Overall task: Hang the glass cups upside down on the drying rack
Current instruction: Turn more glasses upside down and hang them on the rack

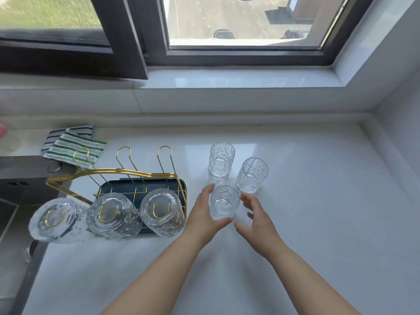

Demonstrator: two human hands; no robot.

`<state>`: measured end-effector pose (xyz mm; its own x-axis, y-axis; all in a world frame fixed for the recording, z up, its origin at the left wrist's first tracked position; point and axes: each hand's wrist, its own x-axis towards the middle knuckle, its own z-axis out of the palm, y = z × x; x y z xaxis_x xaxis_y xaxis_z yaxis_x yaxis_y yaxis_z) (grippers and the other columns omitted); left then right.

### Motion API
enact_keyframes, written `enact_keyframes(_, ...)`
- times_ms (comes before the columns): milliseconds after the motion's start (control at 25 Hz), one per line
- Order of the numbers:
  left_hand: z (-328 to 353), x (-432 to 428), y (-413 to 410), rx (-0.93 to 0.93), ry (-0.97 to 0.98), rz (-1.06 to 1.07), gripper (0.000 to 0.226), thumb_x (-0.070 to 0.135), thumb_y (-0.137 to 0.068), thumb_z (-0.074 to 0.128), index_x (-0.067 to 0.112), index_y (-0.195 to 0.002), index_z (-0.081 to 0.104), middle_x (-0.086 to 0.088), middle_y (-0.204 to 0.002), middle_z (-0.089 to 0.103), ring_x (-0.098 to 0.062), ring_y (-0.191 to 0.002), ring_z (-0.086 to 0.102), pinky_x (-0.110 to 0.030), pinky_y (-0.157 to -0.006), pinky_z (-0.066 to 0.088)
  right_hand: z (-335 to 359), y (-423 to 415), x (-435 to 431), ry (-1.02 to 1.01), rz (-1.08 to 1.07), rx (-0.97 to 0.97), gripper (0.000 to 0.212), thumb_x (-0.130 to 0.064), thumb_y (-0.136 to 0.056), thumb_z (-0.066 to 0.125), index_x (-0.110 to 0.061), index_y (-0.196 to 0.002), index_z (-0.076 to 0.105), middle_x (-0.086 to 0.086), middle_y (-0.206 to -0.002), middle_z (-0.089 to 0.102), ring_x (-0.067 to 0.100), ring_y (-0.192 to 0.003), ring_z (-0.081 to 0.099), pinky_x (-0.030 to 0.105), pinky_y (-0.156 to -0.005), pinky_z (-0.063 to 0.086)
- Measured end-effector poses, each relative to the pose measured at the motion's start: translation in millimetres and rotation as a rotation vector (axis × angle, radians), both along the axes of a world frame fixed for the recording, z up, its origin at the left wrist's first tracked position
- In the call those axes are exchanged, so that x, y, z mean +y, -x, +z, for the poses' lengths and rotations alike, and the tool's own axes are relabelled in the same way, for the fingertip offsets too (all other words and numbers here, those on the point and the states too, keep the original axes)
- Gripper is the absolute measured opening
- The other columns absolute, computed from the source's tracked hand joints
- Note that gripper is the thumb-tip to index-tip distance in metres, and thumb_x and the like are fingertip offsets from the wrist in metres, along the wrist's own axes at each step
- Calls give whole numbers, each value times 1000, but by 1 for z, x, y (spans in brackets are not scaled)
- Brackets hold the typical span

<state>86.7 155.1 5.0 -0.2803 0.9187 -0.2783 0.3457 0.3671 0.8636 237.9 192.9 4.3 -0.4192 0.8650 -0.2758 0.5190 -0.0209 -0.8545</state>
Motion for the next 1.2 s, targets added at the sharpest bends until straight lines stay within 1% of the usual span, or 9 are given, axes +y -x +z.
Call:
enact_keyframes(120, 1, 5, -3, 8, -29, -11, 78, 15, -65, 78, 25, -130, 36, 5, -130, 48, -7, -114, 45, -7, -83, 28, -5, 5, 7, 5, 29, -3, 66, -9, -77, 66, -24, -132, 34, -9, -131, 45, 6, -120, 42, 22, -99, 33)
enact_keyframes(360, 5, 6, -5, -10, -35, 25, 71, 17, -63, 78, 28, -122, 41, 7, -120, 55, -11, -110, 51, -18, -85, 37, -3, 7, 11, 2, 57, 58, 61, -8, -76, 67, -51, -109, 37, -30, -118, 47, -1, -116, 46, 11, -90, 36)
enact_keyframes(480, 20, 2, -10, -36, -54, 49, 68, 22, -60, 80, 33, -116, 42, 12, -115, 57, -8, -106, 53, -23, -86, 43, 8, 3, 8, 36, 32, 130, 65, -12, -73, 72, -55, -109, 40, -33, -117, 49, -12, -114, 45, 12, -90, 37)
enact_keyframes(560, 37, -3, -13, -76, -94, 50, 64, 25, -58, 80, 42, -108, 43, 22, -108, 57, 2, -102, 54, -16, -83, 44, 17, -1, 6, 59, 13, 192, 68, -15, -69, 77, -52, -116, 43, -28, -121, 54, -12, -114, 47, 19, -97, 37)
enact_keyframes(640, 60, -9, -16, -119, -149, 38, 61, 28, -56, 79, 44, -102, 43, 32, -102, 55, 12, -97, 51, -2, -75, 40, 28, -7, 4, 118, -2, 282, 71, -17, -65, 79, -44, -122, 46, -19, -124, 59, -2, -116, 52, 24, -97, 42)
enact_keyframes(720, 80, -16, -16, -187, -204, 18, 59, 29, -57, 79, 40, -103, 44, 38, -101, 52, 14, -96, 52, 0, -72, 40, 38, -14, 1, 257, -4, 468, 74, -16, -64, 80, -36, -127, 46, -8, -127, 60, 12, -119, 55, 26, -92, 49)
enact_keyframes(920, 120, -32, -5, -347, -280, -41, 57, 23, -60, 79, 28, -105, 45, 20, -111, 51, 8, -100, 57, -9, -73, 48, 67, -14, -11, 557, 44, 901, 90, -31, -60, 84, -13, -136, 38, 17, -135, 52, 36, -123, 49, 41, -95, 49)
enact_keyframes(1080, 137, -39, 21, -276, -278, -66, 59, 21, -60, 81, 21, -104, 43, 4, -115, 54, -3, -108, 55, -20, -90, 46, 95, 8, -13, 509, 15, 966, 79, -26, -63, 82, -9, -130, 45, 19, -129, 57, 38, -118, 54, 37, -87, 52)
enact_keyframes(1200, 148, -40, 45, -62, -334, -63, 67, 25, -62, 83, 28, -116, 43, 5, -117, 51, -2, -108, 49, -10, -92, 38, 128, 29, -3, 326, -39, 903, 64, -9, -64, 75, -16, -123, 54, 11, -119, 64, 29, -106, 64, 30, -77, 55)
